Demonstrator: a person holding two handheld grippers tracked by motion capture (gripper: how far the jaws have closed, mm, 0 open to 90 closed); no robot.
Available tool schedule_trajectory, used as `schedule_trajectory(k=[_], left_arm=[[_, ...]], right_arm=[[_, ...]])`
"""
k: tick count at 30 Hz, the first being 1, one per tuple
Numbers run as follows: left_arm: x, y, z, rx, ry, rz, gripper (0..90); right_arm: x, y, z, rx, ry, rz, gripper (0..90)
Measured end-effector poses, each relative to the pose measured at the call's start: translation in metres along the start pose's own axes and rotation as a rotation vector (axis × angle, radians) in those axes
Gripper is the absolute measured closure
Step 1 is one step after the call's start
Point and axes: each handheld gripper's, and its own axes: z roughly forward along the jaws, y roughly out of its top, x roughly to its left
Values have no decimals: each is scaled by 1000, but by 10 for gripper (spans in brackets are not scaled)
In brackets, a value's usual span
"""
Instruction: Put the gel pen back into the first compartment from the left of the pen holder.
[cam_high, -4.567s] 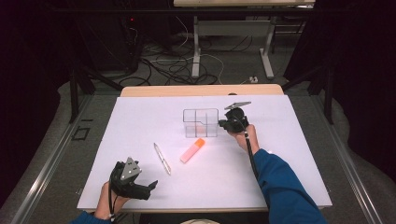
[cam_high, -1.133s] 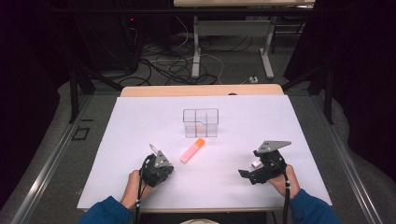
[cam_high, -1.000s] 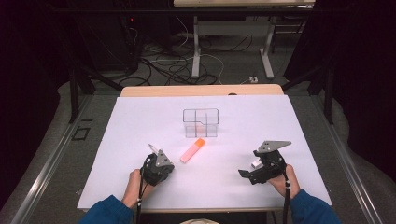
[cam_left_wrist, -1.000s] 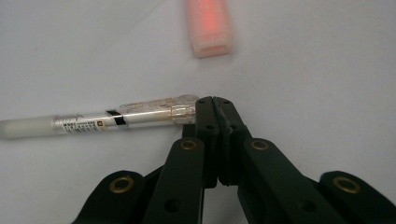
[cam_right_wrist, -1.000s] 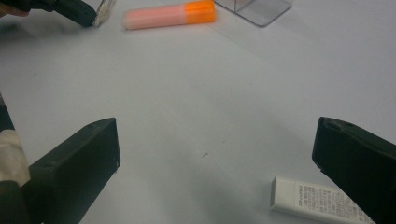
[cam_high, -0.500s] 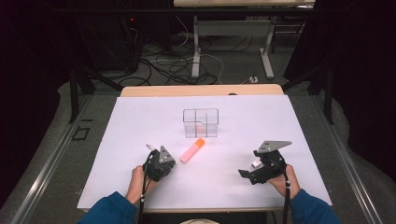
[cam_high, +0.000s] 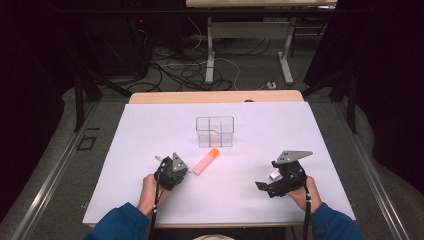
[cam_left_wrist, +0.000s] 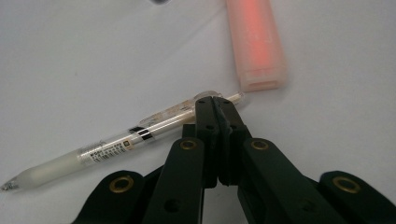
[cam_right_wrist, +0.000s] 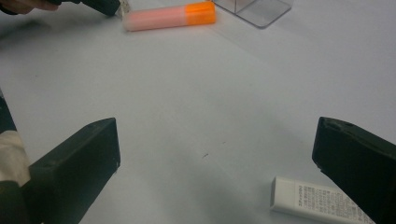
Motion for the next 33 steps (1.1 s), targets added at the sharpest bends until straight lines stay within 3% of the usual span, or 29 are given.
schedule_trajectory(k=[7, 11, 21, 33], left_arm=[[0, 2, 1, 11, 2, 16, 896], [0, 2, 3, 1, 8, -1, 896], [3, 5, 7, 0, 11, 6, 896], [7, 16, 19, -17, 34, 18, 896]], right_arm=[[0, 0, -1, 8, -2, -1, 2], [0, 0, -1, 6, -2, 0, 2], [0, 0, 0, 1, -1, 1, 2], [-1, 0, -1, 9, -1, -1, 2]])
